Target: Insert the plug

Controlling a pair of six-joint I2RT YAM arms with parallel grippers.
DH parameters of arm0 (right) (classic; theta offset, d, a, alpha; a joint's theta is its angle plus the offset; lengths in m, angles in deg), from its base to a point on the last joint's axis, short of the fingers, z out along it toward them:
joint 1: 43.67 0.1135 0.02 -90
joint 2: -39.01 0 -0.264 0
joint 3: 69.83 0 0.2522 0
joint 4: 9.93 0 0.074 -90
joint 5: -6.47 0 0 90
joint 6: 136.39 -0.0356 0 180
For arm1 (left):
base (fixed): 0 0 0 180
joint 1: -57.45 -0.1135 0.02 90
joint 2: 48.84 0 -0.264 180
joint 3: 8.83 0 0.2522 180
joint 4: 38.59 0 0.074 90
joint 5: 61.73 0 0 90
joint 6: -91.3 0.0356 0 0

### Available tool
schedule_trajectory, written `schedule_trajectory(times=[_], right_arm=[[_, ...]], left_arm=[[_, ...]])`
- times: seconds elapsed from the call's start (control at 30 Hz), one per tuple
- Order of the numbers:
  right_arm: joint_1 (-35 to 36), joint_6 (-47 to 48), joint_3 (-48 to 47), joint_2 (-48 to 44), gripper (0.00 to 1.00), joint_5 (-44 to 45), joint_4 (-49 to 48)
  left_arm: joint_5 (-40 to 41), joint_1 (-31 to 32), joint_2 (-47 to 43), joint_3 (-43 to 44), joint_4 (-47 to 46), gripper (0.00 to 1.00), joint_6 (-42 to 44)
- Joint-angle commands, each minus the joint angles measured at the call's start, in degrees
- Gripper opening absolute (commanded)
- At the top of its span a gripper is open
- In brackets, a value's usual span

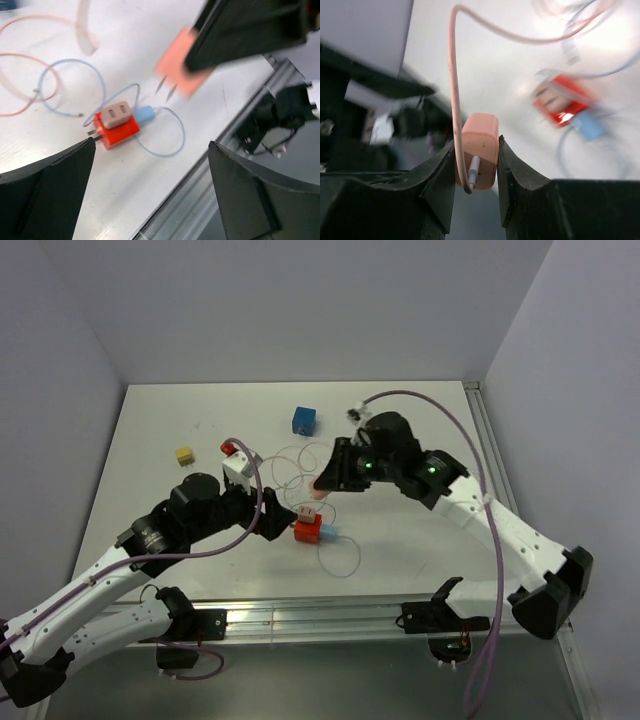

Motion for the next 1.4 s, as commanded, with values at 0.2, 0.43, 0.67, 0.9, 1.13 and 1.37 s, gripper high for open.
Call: schedule_trajectory(times=[0.2,0.43,0.67,0.9,1.13,1.37], right_arm=[[-18.3,7.8,-2.6,-14.6,0.00,42.2,3.1],[-26.4,5.1,-1.6,-20.8,0.00,57.3,3.5],[-29.6,2.9,11.8,-28.0,0.00,30.8,-1.4],[-29.6,1.3,20.2,-32.6,0.00,18.5,-5.0],[-29.6,2.9,23.1,-35.8,0.00,16.0,-5.5],[-29.5,4.2,25.4,-38.5,0.00,12.8,-5.6]], left_arm=[[19.3,0.0,-1.3,2.3,4.7,0.99,-5.4],[15.4,0.1,10.0,6.3,6.7,0.99,-4.9],[5.1,3.1,14.0,0.0,-2.1,1.00,10.8],[7.7,5.6,20.6,4.3,-1.1,0.99,28.7],[5.5,7.5,25.8,4.4,-3.7,0.99,48.8],[0.1,5.8,28.8,7.4,-4.2,0.99,58.1]])
